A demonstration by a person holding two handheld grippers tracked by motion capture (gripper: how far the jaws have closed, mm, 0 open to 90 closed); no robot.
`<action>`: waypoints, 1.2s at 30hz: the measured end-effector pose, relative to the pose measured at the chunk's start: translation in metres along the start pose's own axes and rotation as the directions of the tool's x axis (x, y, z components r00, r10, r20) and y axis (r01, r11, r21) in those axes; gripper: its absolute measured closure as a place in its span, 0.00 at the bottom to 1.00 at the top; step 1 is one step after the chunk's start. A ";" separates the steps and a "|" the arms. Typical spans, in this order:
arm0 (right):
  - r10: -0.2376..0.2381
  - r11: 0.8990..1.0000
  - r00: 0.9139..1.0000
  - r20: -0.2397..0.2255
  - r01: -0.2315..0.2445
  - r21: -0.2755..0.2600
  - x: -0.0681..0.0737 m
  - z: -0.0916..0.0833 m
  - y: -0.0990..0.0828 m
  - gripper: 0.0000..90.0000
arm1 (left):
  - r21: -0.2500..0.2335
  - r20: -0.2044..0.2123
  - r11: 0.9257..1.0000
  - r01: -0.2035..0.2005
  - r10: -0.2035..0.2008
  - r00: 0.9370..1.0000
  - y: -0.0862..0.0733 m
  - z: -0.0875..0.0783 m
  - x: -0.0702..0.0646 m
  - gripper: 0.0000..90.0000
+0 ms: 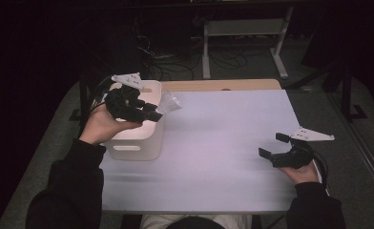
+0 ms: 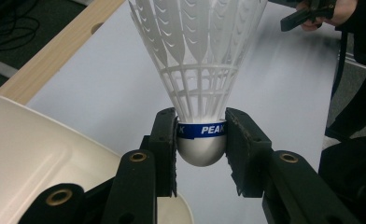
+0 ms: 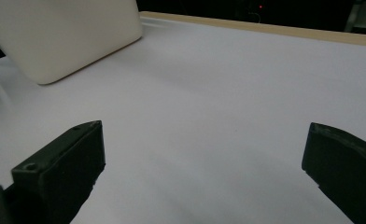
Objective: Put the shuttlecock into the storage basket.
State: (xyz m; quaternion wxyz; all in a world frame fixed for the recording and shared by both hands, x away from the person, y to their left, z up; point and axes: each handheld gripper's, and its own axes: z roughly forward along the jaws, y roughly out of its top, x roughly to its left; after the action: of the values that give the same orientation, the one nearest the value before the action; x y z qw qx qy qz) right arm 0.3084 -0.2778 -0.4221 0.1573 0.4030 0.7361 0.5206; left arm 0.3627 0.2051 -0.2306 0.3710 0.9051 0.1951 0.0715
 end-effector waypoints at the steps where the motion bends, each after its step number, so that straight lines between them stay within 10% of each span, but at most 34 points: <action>1: 0.000 1.000 1.000 0.000 0.000 0.000 0.000 0.000 0.000 0.00 | 0.001 -0.001 1.000 -0.001 0.001 1.000 -0.001 -0.001 0.001 0.73; 36: 0.000 1.000 1.000 -0.001 0.000 0.009 0.000 0.001 0.000 0.00 | -0.013 -0.053 0.995 0.100 -0.101 0.993 -0.041 -0.021 0.028 0.73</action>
State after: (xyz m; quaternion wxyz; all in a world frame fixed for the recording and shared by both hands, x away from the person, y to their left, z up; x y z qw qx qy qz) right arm 0.3090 -0.2770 -0.4231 0.1551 0.4031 0.7386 0.5176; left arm 0.3698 0.2565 -0.2452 0.3732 0.8900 0.2500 0.0780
